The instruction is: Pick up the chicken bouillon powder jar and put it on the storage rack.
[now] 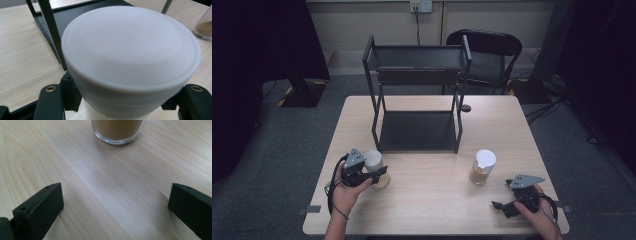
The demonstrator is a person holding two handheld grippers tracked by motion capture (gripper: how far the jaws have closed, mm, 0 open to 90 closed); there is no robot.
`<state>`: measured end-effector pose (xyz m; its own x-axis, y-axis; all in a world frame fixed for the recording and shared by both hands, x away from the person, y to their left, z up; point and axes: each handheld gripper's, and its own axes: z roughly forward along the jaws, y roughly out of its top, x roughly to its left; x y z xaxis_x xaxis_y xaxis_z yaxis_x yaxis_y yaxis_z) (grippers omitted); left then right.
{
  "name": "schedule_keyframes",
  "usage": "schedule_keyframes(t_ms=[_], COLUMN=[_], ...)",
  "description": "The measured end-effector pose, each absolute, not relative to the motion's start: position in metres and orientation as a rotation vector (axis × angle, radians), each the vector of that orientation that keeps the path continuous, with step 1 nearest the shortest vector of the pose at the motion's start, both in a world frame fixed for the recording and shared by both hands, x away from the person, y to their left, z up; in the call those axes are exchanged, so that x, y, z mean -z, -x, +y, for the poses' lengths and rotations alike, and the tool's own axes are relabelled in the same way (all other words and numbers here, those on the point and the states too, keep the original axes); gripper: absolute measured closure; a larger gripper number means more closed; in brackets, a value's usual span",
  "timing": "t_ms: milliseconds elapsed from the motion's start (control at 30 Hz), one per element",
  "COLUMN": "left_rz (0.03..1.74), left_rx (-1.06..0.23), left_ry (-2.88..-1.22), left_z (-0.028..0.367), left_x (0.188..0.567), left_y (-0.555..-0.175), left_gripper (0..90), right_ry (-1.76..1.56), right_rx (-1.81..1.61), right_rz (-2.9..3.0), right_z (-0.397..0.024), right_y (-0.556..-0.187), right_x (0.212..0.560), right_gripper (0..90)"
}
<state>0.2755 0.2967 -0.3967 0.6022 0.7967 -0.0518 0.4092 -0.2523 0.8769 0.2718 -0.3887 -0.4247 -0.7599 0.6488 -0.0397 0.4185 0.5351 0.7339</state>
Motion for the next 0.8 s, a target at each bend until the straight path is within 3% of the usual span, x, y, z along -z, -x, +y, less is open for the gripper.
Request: schedule_keyframes(t_ms=[800], left_rz=[0.921], left_rx=[-0.457], left_ry=[-1.892], left_z=[0.275], left_x=[0.366], left_y=[-0.313], left_gripper=[35.0], right_ry=[-0.886], right_rx=[-1.059], right_rz=[2.469], right_z=[-0.389], right_y=[-0.272], right_x=[0.425], right_gripper=[0.0])
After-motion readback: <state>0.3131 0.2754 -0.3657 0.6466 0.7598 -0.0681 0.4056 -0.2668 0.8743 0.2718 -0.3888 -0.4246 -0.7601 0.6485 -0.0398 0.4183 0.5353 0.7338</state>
